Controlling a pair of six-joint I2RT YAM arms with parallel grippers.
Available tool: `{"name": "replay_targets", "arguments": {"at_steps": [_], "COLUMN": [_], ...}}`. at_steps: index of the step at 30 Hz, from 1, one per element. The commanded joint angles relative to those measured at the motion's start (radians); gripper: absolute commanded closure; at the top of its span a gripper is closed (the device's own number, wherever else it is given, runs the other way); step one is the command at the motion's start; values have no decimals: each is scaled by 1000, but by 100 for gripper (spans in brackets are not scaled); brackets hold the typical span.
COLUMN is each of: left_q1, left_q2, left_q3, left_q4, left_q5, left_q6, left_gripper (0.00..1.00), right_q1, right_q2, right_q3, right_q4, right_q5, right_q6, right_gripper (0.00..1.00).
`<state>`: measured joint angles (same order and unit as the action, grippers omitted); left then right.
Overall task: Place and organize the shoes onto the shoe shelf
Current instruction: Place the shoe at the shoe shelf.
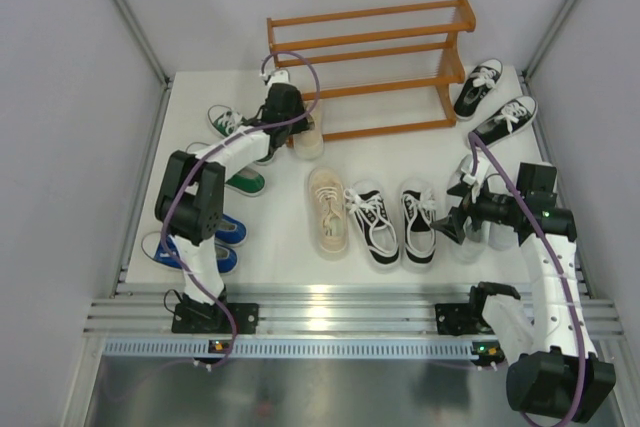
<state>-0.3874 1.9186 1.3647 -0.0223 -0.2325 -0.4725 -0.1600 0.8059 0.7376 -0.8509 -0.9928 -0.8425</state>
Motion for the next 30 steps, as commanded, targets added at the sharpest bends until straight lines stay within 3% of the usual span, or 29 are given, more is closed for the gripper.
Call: {"name": "replay_targets", "arguments": {"at_steps": [1, 9, 14, 16, 20, 21, 23, 30], "left_q1": [2, 2, 1, 1, -1, -2, -4, -8], "left_q2": [-99, -242, -308, -323, -343, -348, -349, -270], "left_q3": [2, -99, -153, -174, -232, -242, -263, -248], "left_q4": [29, -24, -45, -60, -67, -65, -67, -67], "left_q5": [73, 277, 312, 323, 370, 383, 395, 361], "left_q6": [29, 87, 121, 143, 181, 187, 207, 227], "left_gripper": [51, 49, 51, 55, 77, 90, 99, 100], "right_q1": [-3, -6, -6, -6, -6, -6, -6, -6], "right_q2": [-8, -5, -2, -2, -1, -1, 3, 4], "right_q3": [19, 17, 17, 19, 17, 17, 17, 16], "right_q4": [-4, -8, -10, -10, -10, -11, -13, -10], "right_q5": [-37, -41, -43, -43, -41, -41, -41, -38], "right_q6": [-30, -35, -40, -41, -41, -41, -43, -43], "right_gripper": [1, 1, 0, 1, 1, 1, 0, 1]}}
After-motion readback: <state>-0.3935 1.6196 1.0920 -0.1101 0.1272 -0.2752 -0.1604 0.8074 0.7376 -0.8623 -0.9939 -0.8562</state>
